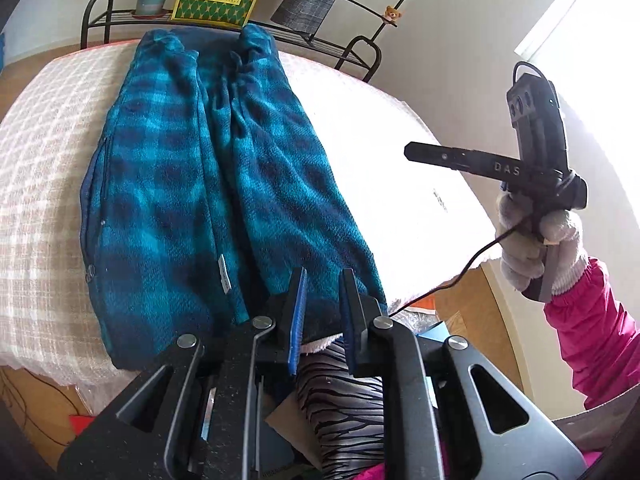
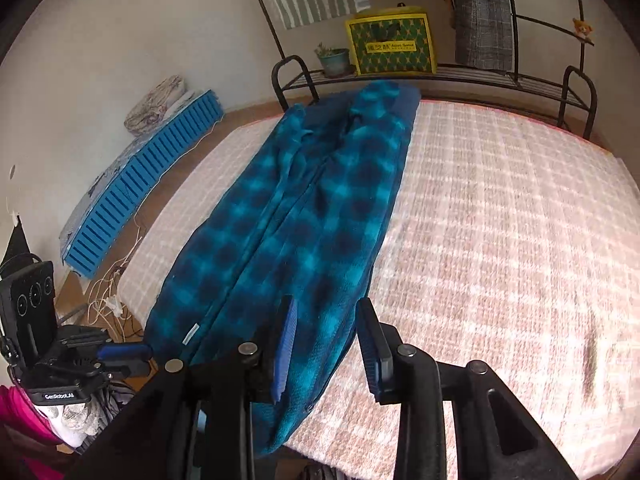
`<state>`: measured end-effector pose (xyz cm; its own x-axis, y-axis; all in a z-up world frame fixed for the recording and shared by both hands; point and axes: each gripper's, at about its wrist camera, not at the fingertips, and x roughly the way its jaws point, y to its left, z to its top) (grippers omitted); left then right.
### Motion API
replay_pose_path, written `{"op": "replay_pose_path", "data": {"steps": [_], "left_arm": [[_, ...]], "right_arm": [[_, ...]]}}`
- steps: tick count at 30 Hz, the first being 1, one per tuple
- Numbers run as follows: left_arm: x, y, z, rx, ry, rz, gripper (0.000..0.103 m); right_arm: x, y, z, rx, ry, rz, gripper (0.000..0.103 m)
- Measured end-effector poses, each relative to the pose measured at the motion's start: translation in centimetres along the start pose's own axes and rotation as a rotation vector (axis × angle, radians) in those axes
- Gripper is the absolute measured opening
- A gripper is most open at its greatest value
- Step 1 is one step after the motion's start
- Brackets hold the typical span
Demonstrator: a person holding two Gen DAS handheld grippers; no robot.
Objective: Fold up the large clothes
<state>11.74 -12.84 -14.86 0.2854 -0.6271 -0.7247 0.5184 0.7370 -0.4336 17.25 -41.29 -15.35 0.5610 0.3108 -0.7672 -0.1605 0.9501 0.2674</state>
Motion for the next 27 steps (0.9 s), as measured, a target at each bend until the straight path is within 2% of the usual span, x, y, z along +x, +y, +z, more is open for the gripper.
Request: {"op": "replay_pose_path", "data": {"steps": [3, 5, 7, 10, 12, 15, 18, 20, 22, 24, 26, 27], "left_arm": [[2.3, 0.2, 2.7, 0.007, -0.018, 0.034, 0.014], [4.9, 0.8, 4.1, 0.004, 0.002, 0.034, 0.014], [7.7, 1.3, 4.7, -0.002, 0.047, 0.041, 0.014], [11.8, 2.1, 3.8, 0.010, 0.153, 0.055, 0.014], [13.3, 2.7, 3.0, -0.021, 0.221, 0.024, 0.014], [12.0, 3.1, 3.7, -0.057, 0.176, -0.024, 0.014], [9.5, 4.1, 5.1, -0.067, 0.063, 0.010, 0.015], [8.4, 5.1, 6.0, -0.106, 0.023, -0.001, 0.015], [7.9, 6.0, 6.3, -0.149, 0.009, -0.021, 0.015], [7.9, 6.5, 6.3, -0.159, 0.011, -0.018, 0.015], [7.9, 6.7, 6.2, -0.155, 0.019, -0.016, 0.015], [8.0, 6.8, 6.1, -0.156, 0.023, -0.018, 0.015]], "right_arm": [[2.1, -1.4, 4.1, -0.001, -0.038, -0.046, 0.030], [3.5, -2.3, 6.8, 0.005, -0.061, -0.069, 0.028], [5.0, -3.3, 9.6, 0.025, -0.083, -0.084, 0.027], [7.8, -4.9, 13.5, 0.088, -0.091, -0.064, 0.026], [10.3, -5.7, 15.9, 0.098, -0.097, -0.074, 0.025], [14.1, -6.7, 18.8, 0.110, -0.099, -0.113, 0.025], [17.7, -7.9, 20.8, 0.161, -0.097, -0.131, 0.025], [20.2, -8.3, 21.8, 0.196, -0.085, -0.113, 0.025], [22.7, -7.6, 22.4, 0.193, -0.062, -0.092, 0.025], [25.8, -6.4, 22.7, 0.155, -0.017, -0.106, 0.025], [28.9, -5.5, 22.6, 0.122, 0.047, -0.150, 0.025], [29.3, -5.0, 22.4, 0.101, 0.024, -0.185, 0.025]]}}
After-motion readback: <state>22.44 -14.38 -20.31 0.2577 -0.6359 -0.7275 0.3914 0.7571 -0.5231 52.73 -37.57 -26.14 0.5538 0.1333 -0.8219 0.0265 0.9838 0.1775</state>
